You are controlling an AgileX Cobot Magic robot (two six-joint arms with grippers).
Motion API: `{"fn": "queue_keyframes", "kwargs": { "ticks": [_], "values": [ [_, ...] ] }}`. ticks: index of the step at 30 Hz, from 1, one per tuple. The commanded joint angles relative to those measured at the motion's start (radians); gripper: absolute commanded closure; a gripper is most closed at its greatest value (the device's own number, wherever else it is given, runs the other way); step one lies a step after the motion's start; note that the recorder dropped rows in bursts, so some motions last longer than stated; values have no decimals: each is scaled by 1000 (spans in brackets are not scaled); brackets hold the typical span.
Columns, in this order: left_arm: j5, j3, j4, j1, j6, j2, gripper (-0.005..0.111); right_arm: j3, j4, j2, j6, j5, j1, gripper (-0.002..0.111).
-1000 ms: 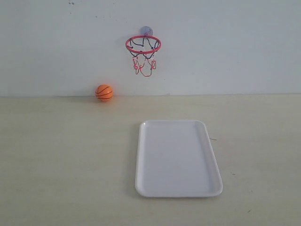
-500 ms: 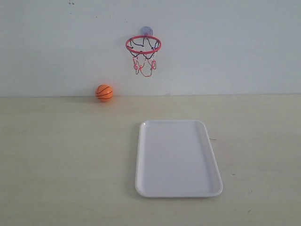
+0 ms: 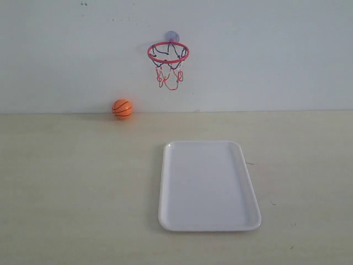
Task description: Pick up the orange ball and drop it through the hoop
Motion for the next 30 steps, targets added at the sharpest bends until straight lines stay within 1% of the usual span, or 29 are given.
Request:
{"fn": "queue_keyframes", "kwargs": {
  "ticks": [1,7,15,30],
  "values": [
    [-8,4,-3,3,-7,-2,103,0,-27,-5,5,6,3,109],
    [-8,4,-3,3,-7,-2,103,0,-40,-5,18,6,3,109],
    [-8,4,-3,3,-7,-2,103,0,-65,-5,86,6,3,109],
    [-8,4,-3,3,-7,-2,103,0,-63,-5,77,6,3,109]
  ]
}}
